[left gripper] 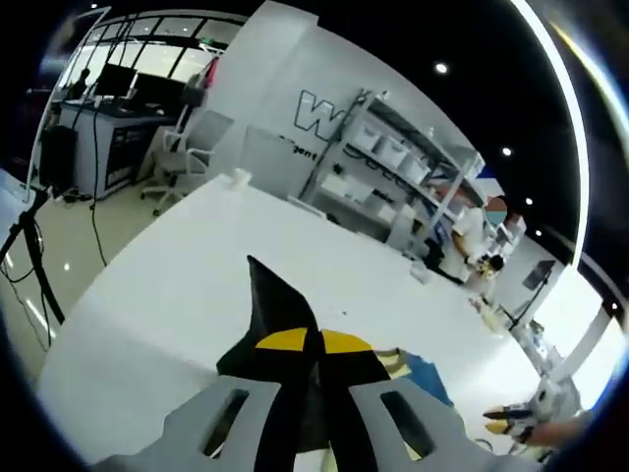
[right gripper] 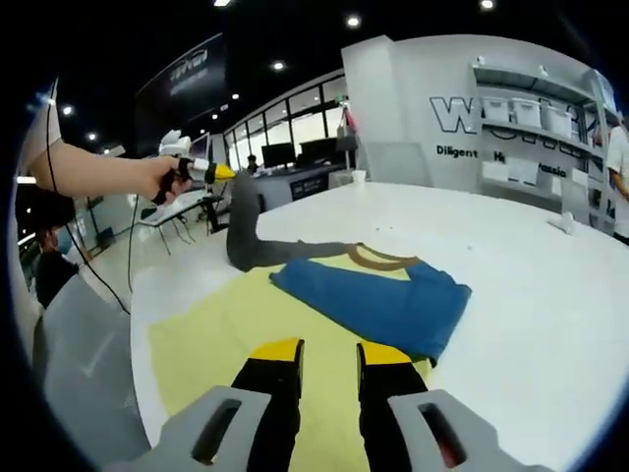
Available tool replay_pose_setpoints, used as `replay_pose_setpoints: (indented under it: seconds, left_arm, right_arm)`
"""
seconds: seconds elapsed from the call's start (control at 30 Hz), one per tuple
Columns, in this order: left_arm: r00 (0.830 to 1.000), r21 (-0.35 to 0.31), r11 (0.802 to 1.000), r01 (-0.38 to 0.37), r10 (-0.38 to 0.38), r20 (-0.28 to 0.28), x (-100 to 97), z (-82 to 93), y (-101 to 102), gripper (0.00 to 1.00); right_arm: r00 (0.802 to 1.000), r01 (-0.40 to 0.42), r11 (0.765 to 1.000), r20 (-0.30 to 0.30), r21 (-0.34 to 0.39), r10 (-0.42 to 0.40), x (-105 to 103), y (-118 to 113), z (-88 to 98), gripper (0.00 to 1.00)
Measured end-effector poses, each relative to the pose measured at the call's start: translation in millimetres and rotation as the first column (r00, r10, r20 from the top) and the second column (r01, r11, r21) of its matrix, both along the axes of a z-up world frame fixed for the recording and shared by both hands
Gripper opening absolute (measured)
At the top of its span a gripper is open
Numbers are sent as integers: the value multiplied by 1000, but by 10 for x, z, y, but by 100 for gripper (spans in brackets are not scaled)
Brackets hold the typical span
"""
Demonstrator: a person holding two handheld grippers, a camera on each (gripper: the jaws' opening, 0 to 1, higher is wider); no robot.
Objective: Fold the garment on the visible template until the final outline fits inside the template.
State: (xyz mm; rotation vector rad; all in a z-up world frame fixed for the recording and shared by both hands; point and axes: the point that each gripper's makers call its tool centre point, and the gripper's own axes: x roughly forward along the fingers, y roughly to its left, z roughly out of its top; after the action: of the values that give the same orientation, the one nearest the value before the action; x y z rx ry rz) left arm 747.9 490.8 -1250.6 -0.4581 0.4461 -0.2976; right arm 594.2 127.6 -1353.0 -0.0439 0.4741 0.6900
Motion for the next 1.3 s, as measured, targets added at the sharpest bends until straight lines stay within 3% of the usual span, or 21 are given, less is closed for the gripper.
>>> replay_pose_setpoints:
  seconds: [0.17,0.5,0.83,1.3]
  left_arm:
    - [999,2,999,52,-52,15,16,107,-274,2]
    - [989,7,990,139,-140,42,80,326,-766,2]
    - [967,20,968,249,-250,49,122,434,-1280,1]
    - [905,21,905,425,-426,11,20,281,-2054,1]
  right_arm:
    - [1000,-18,1000,23,-15,18,-20,-26,29,23]
    - [999,-22,999,49,-29,23,-38,-132,94,44]
    - [999,-18,1000,39,-13,18,-75,-247,76,58]
    - [999,-12,1000,34,-9,12,-140,-401,61,64]
